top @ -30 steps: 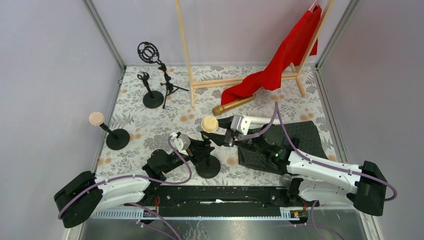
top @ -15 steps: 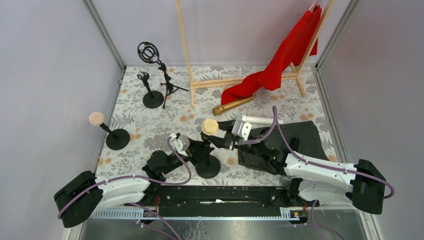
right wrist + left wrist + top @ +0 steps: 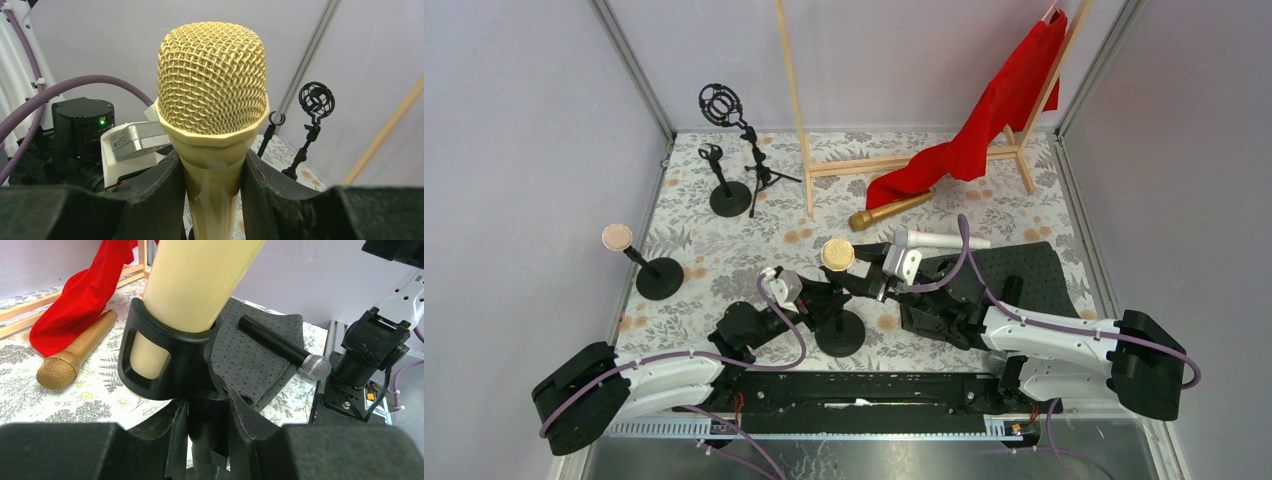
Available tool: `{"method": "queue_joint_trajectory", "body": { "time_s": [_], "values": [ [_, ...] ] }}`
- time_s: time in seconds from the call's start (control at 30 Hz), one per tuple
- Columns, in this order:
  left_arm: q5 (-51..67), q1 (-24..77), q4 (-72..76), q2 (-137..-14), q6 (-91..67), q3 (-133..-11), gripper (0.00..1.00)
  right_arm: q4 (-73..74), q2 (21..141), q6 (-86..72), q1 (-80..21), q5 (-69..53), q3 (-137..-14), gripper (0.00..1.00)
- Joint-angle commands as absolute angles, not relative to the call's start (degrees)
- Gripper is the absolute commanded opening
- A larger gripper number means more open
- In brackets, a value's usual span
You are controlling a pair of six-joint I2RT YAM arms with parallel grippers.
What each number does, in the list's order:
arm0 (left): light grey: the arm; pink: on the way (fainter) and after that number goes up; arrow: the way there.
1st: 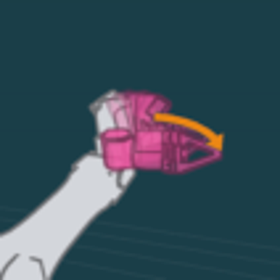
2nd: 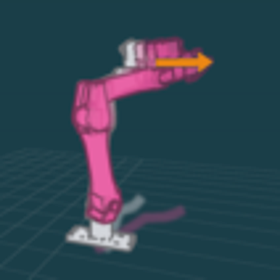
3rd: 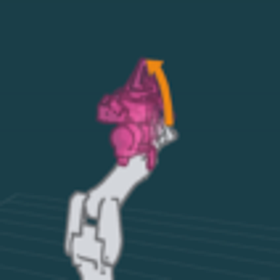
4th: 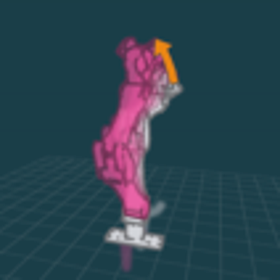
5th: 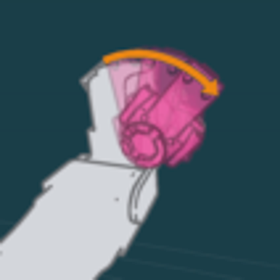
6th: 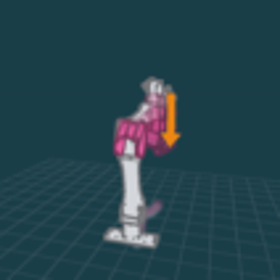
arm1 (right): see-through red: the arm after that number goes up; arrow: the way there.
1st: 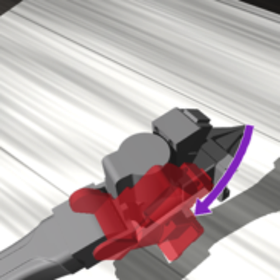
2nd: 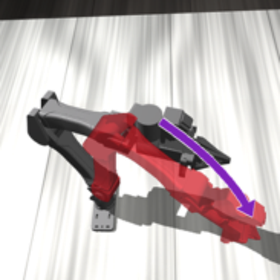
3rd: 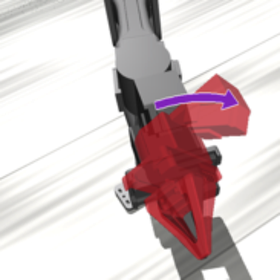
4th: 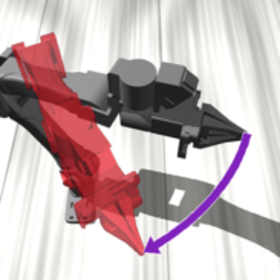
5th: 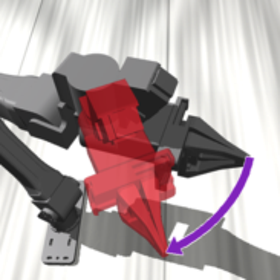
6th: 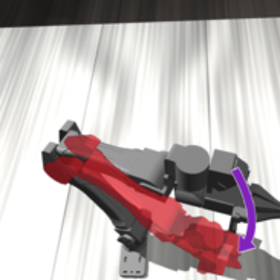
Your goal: Attach the microphones to the stand
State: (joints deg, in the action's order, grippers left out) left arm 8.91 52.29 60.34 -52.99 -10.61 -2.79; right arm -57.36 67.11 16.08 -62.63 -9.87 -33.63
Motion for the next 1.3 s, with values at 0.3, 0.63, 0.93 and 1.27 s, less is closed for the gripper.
{"method": "queue_joint_trajectory", "body": {
  "time_s": [0.3,0.63,0.93,1.27],
  "values": [
    [6.9,52.1,58.3,-53.4,-8.9,-1.3,0.00,-34.3,74.2,19.7,-62.4,-5.3,-24.0,0.00],
    [7.0,52.1,58.8,-53.2,-9.1,-0.5,0.00,-34.7,77.6,20.9,-62.4,-3.7,-23.2,0.00],
    [7.1,52.1,58.8,-53.2,-9.1,-0.7,0.00,-37.2,80.4,21.3,-62.4,-2.4,-21.8,0.00],
    [6.7,52.1,58.2,-51.7,-9.7,-0.2,0.00,-38.6,83.2,20.9,-62.4,-2.1,-21.7,0.00]
  ]
}}
